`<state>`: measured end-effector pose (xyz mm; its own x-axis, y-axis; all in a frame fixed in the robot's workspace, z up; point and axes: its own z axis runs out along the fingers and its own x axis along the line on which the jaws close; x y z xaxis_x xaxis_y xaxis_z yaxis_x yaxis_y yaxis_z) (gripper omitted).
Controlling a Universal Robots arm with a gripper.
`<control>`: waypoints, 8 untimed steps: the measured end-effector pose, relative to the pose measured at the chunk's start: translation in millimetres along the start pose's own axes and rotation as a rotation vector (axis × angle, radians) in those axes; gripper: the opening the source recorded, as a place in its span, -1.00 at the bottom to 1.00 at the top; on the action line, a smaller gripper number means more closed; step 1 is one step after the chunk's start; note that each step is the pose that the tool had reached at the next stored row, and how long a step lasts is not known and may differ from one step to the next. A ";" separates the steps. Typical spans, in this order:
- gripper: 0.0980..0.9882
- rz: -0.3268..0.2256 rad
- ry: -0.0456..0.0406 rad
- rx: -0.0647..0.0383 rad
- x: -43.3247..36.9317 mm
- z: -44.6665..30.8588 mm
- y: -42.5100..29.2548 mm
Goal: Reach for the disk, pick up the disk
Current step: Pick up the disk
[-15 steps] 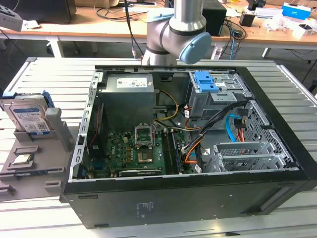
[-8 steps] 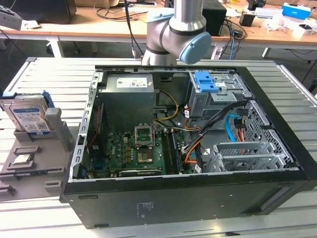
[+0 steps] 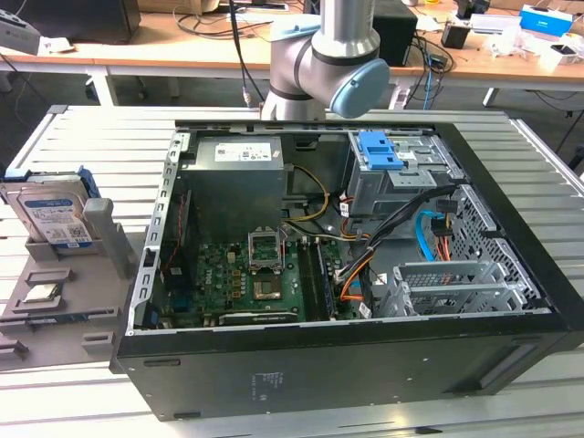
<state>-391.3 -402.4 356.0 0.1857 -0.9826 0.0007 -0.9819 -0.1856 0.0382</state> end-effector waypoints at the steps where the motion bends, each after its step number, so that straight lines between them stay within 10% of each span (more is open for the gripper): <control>1: -0.98 0.014 -0.0005 0.000 0.0 0.0 0.0; 8: -0.98 0.155 -0.0059 0.000 0.0 0.1 0.0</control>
<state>-391.2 -402.4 355.9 0.0316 -0.9995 0.0007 -0.9988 -0.0316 0.0382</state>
